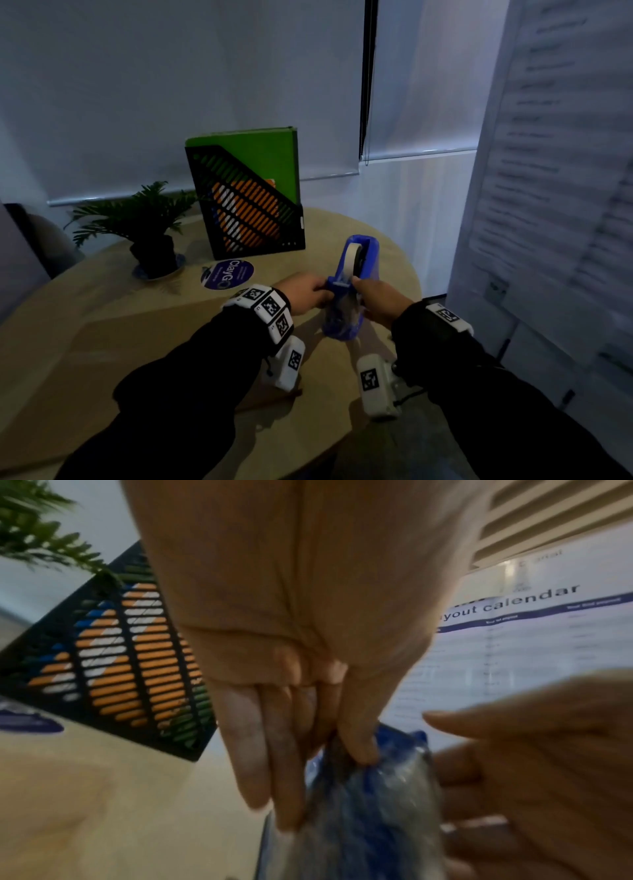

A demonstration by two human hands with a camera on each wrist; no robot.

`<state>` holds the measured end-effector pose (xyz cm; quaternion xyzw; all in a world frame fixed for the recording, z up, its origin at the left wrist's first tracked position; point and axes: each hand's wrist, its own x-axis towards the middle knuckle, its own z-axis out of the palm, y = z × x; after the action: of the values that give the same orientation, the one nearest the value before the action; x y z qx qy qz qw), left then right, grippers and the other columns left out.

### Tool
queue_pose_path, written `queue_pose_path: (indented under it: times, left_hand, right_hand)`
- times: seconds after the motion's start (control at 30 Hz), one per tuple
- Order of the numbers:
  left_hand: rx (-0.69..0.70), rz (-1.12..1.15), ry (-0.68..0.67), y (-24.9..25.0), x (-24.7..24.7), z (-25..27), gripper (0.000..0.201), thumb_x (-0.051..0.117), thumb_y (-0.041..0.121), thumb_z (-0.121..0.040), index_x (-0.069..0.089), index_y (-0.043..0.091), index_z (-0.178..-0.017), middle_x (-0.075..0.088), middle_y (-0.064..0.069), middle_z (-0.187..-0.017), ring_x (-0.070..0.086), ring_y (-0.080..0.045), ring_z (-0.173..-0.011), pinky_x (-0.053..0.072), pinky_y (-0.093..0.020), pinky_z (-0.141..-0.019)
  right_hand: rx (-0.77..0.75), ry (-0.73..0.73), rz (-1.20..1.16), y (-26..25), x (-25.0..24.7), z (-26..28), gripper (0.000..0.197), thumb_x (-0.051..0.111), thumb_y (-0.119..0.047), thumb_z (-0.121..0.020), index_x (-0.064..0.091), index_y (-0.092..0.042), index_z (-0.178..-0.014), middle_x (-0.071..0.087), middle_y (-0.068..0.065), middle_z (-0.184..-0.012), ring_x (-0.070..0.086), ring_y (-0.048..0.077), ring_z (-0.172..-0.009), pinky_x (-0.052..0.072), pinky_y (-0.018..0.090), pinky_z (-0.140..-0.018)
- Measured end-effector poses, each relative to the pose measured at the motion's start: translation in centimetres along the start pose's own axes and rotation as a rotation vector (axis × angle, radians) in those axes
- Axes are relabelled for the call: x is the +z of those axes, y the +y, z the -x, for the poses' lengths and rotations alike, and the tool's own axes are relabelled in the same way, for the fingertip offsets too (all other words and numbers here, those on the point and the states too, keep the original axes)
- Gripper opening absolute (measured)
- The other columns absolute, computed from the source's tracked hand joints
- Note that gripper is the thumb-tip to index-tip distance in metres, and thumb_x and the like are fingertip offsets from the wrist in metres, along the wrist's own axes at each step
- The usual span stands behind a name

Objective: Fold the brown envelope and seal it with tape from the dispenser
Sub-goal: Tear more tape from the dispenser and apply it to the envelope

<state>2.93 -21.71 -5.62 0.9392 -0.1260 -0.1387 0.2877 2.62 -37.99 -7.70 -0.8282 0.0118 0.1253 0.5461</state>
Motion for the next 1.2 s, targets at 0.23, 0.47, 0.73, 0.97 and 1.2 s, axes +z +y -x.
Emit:
queue_pose_path:
  times: [0.23,0.47,0.73,0.97,1.2]
  left_hand:
    - [0.018,0.030,0.017,1.1,-0.1,-3.2,0.049,0.049,0.014,-0.095,0.039,0.020,-0.143,0.063,-0.013,-0.120,0.065,-0.031,-0.100,0.050,-0.031,-0.077]
    - [-0.045,-0.084,0.072,1.6,-1.2,-7.7,0.029,0.053,0.017,-0.094,0.057,0.007,-0.121,0.064,-0.019,-0.114,0.062,-0.033,-0.103,0.049,-0.037,-0.087]
    - [-0.083,-0.155,0.168,0.5,-1.8,-12.5,0.033,0.051,0.026,-0.094,0.055,0.011,-0.123,0.061,-0.014,-0.120,0.060,-0.030,-0.107,0.047,-0.038,-0.092]
    - [-0.122,-0.168,0.215,-0.7,-3.0,-17.4,0.034,0.050,0.029,-0.096,0.053,0.008,-0.123,0.059,-0.016,-0.122,0.058,-0.030,-0.110,0.045,-0.038,-0.093]
    - [-0.150,-0.130,0.251,-2.2,-4.2,-21.3,0.032,0.050,0.029,-0.096,0.054,0.007,-0.120,0.060,-0.017,-0.121,0.058,-0.032,-0.110,0.045,-0.038,-0.092]
  right_hand:
    - [0.072,-0.053,-0.190,-1.0,-1.1,-1.5,0.039,0.037,-0.021,-0.103,0.046,-0.001,-0.135,0.053,0.019,-0.132,0.052,0.033,-0.117,0.043,0.037,-0.090]
    - [0.144,-0.046,-0.150,-2.3,-3.2,-7.0,0.033,0.048,-0.027,-0.097,0.054,-0.011,-0.126,0.053,0.011,-0.128,0.050,0.025,-0.110,0.048,0.039,-0.085]
    - [0.076,-0.005,-0.198,-2.2,-4.3,-11.9,0.038,0.055,-0.029,-0.095,0.057,-0.012,-0.129,0.059,0.010,-0.128,0.056,0.025,-0.114,0.052,0.035,-0.076]
    - [0.103,0.023,-0.315,-3.1,-4.5,-16.7,0.024,0.058,-0.029,-0.093,0.063,-0.013,-0.110,0.060,0.008,-0.111,0.055,0.020,-0.098,0.049,0.029,-0.068]
    - [0.103,0.107,-0.294,-4.1,-3.8,-21.6,0.023,0.052,-0.031,-0.095,0.060,-0.019,-0.077,0.056,0.009,-0.097,0.052,0.019,-0.078,0.047,0.035,-0.076]
